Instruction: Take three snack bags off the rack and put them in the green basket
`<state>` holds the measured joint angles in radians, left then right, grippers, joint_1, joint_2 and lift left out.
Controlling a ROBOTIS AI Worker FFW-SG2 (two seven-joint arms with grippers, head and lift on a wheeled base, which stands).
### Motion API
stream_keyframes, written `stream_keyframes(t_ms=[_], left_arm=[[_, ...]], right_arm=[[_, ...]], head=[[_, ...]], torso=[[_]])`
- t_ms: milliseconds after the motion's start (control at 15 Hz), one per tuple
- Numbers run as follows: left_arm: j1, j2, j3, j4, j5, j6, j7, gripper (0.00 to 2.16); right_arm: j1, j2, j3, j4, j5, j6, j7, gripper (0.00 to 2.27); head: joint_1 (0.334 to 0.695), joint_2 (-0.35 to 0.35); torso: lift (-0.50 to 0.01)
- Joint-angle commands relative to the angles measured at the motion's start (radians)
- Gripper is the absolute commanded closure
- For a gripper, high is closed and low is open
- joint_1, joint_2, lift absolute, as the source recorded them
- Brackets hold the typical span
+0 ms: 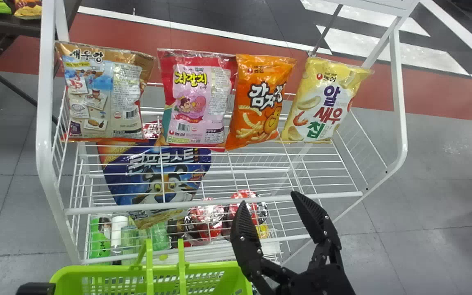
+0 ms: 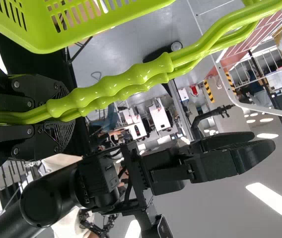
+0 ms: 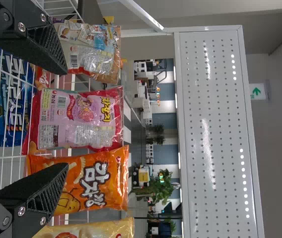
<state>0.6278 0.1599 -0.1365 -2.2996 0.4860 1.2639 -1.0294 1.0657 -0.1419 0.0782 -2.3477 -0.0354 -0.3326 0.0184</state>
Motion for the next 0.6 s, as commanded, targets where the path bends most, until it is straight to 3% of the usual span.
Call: stream_keyframes(t_ms=[0, 533], left_arm=[[0.001, 0.0, 0.001, -0.001, 0.0, -0.001, 0.0, 1.24], [0.001, -0.002, 0.003, 0.0, 0.0, -0.007, -0.006, 1.24]], right_arm=[[-0.003, -0.001, 0.0, 0.004, -0.003, -0.006, 0.0, 0.18], [-0.009, -0.001, 0.0, 0.019, -0.006, -0.03, 0.0, 0.17]], head=[[0.695, -0.35], [0.695, -0.35]], torso=[[-0.022], [-0.022]])
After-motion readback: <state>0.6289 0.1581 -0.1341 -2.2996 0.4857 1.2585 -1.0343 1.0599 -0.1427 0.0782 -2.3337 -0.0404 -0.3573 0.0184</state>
